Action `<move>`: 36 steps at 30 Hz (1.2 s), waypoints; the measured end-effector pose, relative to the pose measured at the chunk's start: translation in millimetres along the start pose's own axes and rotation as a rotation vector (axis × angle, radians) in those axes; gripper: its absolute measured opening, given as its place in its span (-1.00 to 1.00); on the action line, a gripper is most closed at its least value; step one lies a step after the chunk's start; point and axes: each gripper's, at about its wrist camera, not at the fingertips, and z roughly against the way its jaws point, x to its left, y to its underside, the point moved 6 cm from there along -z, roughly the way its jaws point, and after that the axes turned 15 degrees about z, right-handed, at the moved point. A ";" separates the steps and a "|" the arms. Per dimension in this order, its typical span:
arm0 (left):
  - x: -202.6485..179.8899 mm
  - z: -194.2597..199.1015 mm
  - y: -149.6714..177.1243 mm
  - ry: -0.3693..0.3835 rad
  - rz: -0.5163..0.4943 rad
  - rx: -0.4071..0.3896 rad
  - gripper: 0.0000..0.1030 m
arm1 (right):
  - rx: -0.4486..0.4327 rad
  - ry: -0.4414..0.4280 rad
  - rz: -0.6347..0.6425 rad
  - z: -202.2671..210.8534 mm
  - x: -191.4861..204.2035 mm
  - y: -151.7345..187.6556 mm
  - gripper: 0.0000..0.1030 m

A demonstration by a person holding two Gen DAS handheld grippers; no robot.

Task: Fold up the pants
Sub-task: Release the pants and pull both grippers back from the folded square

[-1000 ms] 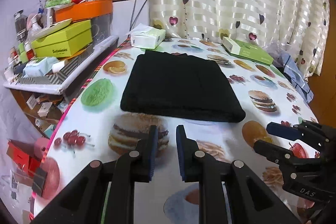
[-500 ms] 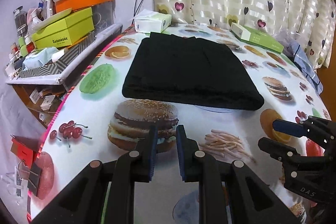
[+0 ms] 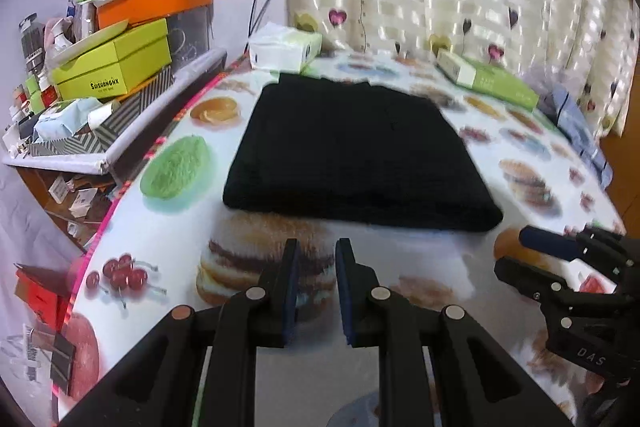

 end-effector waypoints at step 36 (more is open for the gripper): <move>-2.8 -0.8 25.7 -0.048 -0.019 0.045 -0.49 | 0.067 -0.017 0.064 7.2 25.8 23.1 -0.23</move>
